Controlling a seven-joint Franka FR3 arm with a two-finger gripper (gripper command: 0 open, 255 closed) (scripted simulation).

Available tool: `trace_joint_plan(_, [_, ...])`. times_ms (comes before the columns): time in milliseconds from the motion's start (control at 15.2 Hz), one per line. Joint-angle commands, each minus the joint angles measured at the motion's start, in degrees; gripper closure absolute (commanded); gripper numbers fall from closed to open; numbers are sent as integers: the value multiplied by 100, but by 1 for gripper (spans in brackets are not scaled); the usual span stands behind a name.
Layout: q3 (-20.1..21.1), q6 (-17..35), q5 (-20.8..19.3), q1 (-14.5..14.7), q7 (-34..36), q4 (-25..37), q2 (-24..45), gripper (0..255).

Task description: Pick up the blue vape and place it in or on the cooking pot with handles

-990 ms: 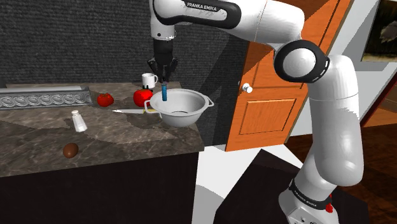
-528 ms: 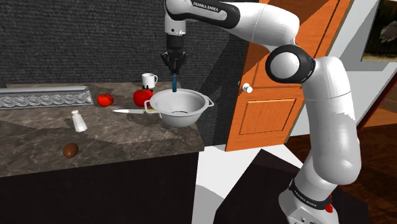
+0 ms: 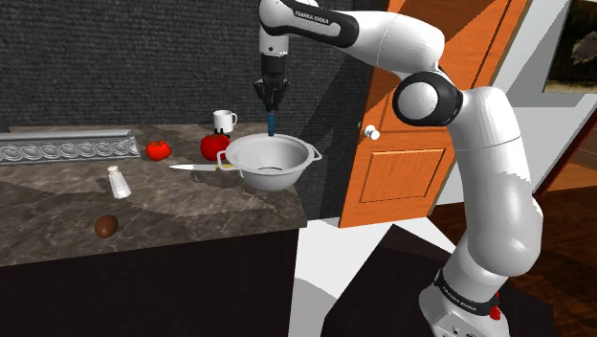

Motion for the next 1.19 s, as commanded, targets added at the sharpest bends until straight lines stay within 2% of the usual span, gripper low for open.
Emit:
trace_joint_plan(0, [7, 256, 20, -39, 2, -386, -132, 255])
trace_joint_plan(792, [16, 1454, 85, -174, 4, -2007, -553, 255])
trace_joint_plan(1122, [16, 1553, 87, -181, 5, -2122, -569, 255])
